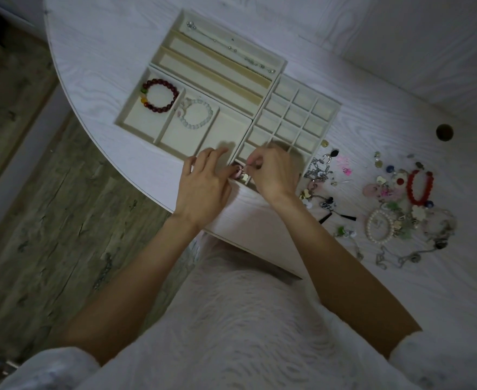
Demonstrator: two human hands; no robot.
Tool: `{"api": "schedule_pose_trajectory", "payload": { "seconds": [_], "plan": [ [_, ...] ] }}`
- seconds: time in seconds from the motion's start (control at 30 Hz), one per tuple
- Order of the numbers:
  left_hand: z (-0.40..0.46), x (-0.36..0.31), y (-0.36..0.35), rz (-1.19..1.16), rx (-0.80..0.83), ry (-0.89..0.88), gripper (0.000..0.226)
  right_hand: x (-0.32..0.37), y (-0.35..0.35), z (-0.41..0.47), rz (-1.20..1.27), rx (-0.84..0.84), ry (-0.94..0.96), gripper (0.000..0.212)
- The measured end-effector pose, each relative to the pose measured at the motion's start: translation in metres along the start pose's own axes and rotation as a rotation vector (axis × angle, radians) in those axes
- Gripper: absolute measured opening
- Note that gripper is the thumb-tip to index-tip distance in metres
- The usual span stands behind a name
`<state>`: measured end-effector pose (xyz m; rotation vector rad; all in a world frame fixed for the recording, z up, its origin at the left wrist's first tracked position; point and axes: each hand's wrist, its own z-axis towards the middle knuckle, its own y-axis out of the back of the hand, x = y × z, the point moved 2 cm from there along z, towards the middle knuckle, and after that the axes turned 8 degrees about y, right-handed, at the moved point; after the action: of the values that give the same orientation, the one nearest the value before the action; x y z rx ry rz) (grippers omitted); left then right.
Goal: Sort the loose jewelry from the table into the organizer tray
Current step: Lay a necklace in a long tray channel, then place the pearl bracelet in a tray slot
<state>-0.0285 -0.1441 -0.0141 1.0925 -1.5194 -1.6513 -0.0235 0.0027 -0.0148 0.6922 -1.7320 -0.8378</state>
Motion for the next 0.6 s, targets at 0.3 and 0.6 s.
{"api": "schedule_pose_trajectory", "payload": {
  "seconds": [0.3, 0.6],
  "plan": [
    [-0.002, -0.015, 0.009, -0.259, -0.139, 0.040, 0.025, -0.012, 0.014, -0.024, 0.020, -0.064, 0.298, 0.013],
    [0.013, -0.180, 0.002, -0.690, 0.124, -0.242, 0.022, -0.174, 0.111, -0.140, -0.076, -0.274, -0.071, 0.013]
  ]
}}
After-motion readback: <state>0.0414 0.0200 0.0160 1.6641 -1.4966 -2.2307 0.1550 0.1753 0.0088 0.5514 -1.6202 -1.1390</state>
